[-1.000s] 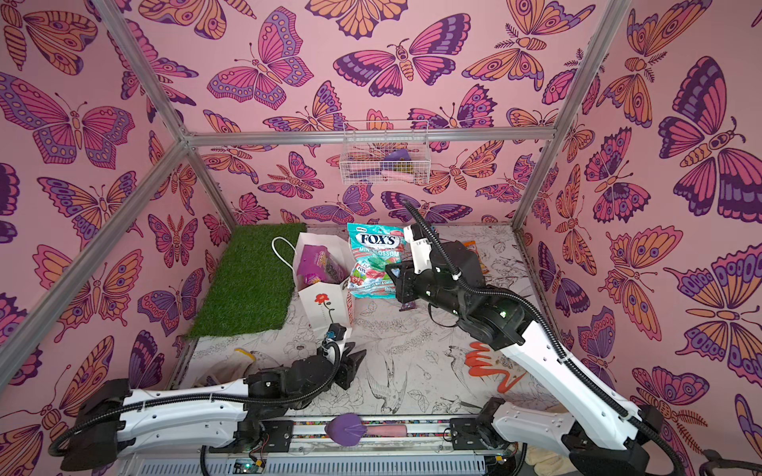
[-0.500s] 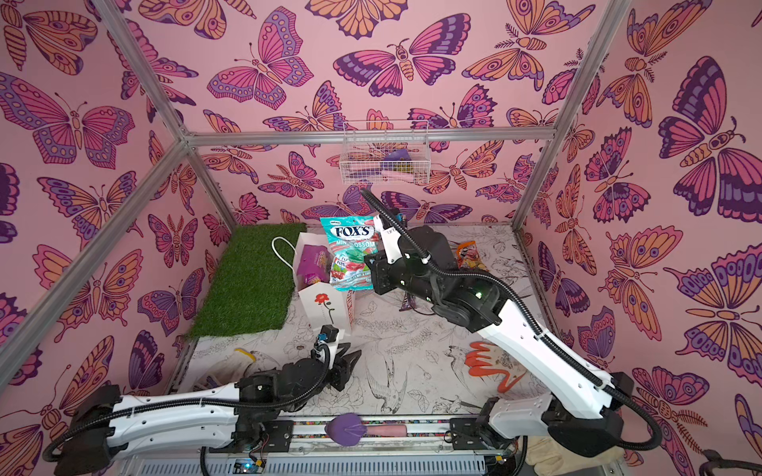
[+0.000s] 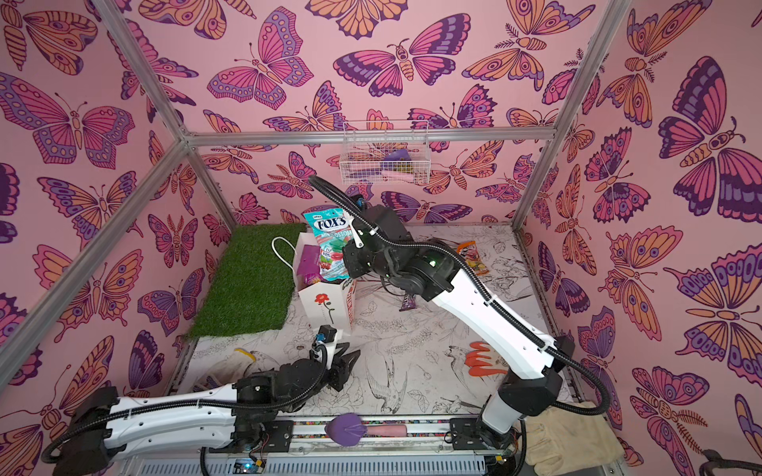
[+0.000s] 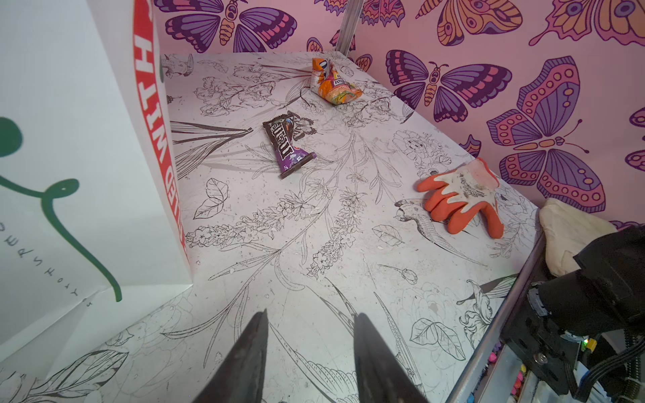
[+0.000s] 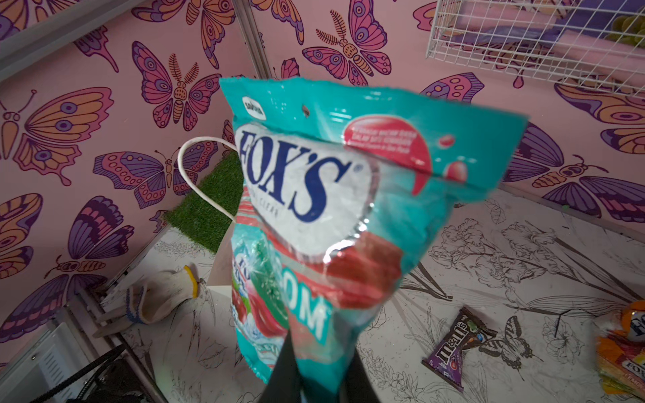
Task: Place the snacks into the paper bag
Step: Place the snack in the paper bag.
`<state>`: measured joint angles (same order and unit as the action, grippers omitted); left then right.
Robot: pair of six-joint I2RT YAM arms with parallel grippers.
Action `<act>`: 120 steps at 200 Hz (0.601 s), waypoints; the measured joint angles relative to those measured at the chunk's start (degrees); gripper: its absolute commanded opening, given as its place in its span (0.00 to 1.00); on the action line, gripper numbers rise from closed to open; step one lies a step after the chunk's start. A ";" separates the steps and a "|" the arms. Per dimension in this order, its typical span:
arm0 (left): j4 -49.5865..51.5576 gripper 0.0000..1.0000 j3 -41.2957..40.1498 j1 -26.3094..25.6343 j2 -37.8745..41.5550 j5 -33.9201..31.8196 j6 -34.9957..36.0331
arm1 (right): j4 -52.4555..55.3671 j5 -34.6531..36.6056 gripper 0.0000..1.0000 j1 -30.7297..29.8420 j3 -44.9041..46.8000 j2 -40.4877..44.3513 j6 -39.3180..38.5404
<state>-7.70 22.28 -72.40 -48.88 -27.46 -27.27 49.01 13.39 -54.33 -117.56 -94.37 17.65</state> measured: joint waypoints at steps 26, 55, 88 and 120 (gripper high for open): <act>0.00 0.43 -0.66 0.00 0.76 0.00 -0.02 | 2.80 2.08 0.00 -0.22 -4.98 -4.24 -0.39; 0.02 0.43 -1.40 0.00 1.29 -0.02 -0.02 | 5.07 3.91 0.00 -0.44 -9.22 -7.96 -1.29; 0.02 0.43 -1.92 0.00 1.81 -0.07 -0.04 | 6.97 5.22 0.00 -0.59 -12.63 -10.97 -1.73; 0.00 0.43 -1.97 0.00 2.51 -0.46 -0.04 | 8.63 6.34 0.00 -0.81 -15.96 -13.70 -2.54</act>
<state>-7.70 20.32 -72.40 -46.37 -27.92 -27.31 57.65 19.73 -55.13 -133.51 -108.07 15.11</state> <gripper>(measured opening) 0.429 0.136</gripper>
